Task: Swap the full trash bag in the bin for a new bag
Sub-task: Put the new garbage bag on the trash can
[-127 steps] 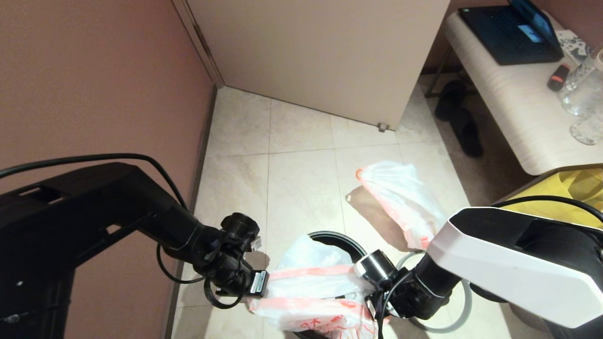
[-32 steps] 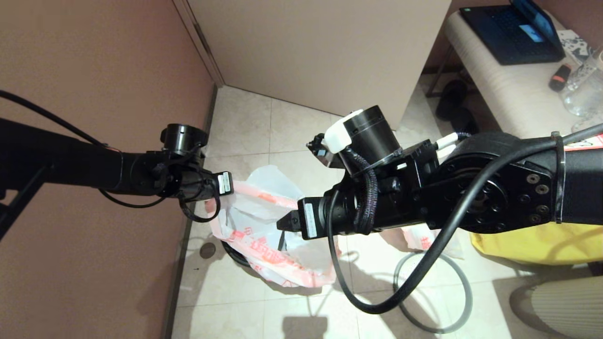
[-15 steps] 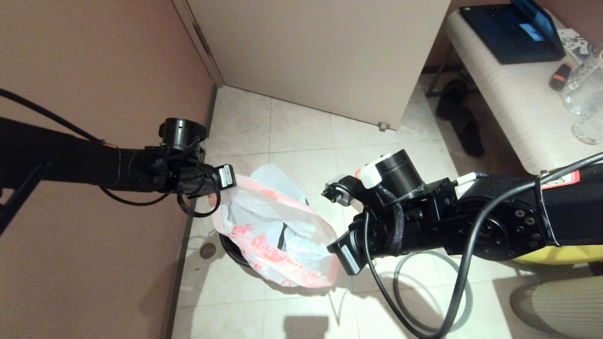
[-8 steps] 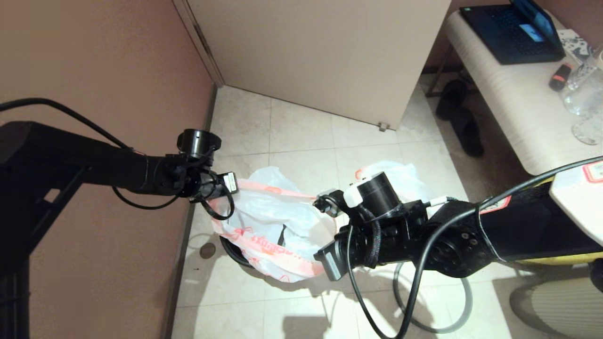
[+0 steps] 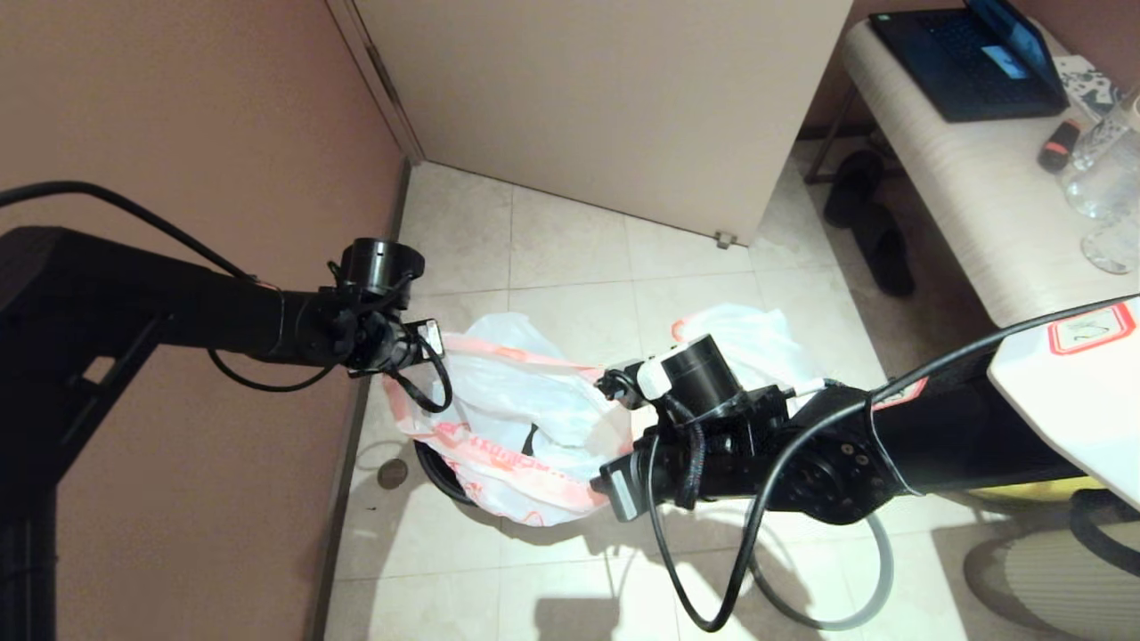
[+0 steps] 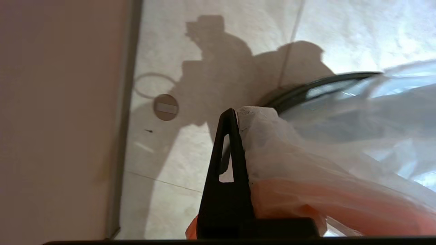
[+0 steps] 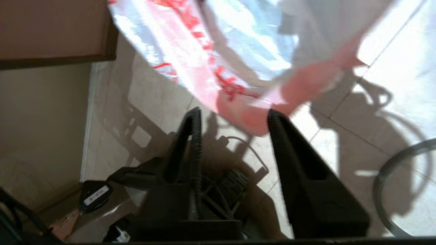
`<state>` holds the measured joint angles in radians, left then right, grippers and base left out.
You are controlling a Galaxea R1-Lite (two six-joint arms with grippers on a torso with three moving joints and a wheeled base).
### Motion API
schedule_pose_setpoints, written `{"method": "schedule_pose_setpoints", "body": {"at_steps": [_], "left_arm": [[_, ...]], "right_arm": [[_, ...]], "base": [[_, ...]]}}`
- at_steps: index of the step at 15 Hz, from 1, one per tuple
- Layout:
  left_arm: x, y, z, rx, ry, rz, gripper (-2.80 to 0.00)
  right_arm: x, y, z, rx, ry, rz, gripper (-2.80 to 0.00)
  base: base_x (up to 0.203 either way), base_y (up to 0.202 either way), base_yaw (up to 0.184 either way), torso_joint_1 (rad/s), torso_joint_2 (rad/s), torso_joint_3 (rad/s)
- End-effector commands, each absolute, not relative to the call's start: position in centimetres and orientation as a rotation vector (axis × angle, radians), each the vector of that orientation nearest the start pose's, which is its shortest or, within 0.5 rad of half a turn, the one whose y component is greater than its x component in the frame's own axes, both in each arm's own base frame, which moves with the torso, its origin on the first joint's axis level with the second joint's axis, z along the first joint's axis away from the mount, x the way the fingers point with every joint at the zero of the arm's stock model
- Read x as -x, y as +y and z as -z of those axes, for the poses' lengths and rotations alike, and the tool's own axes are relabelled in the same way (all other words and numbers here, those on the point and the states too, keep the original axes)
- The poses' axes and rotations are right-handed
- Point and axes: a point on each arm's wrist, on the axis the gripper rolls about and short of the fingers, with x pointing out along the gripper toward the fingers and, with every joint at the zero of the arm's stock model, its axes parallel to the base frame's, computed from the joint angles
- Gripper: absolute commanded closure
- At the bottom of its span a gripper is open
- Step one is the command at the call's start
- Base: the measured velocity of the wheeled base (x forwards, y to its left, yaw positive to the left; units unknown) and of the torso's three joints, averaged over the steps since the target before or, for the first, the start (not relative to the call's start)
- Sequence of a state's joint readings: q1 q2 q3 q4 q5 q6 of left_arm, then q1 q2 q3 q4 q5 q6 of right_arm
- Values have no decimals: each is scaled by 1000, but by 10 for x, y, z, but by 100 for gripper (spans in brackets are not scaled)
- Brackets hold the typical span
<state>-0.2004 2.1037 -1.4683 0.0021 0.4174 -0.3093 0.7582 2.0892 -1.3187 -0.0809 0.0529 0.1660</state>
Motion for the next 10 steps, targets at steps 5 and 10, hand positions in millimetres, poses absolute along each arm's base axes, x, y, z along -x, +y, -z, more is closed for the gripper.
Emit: {"method": "schedule_pose_setpoints", "body": {"at_steps": [5,10], "left_arm": [[-413,-72,-151,94,573,-334,0],[-414,-63,-148,76,563,-415,0]], "right_arm": [[-330,276,-93,105,764,-622,-280],[-364,299,-71,121,711,-548,0]], "base": [[0,0,0,0,0,0],[0,0,0,0,0,0]]}}
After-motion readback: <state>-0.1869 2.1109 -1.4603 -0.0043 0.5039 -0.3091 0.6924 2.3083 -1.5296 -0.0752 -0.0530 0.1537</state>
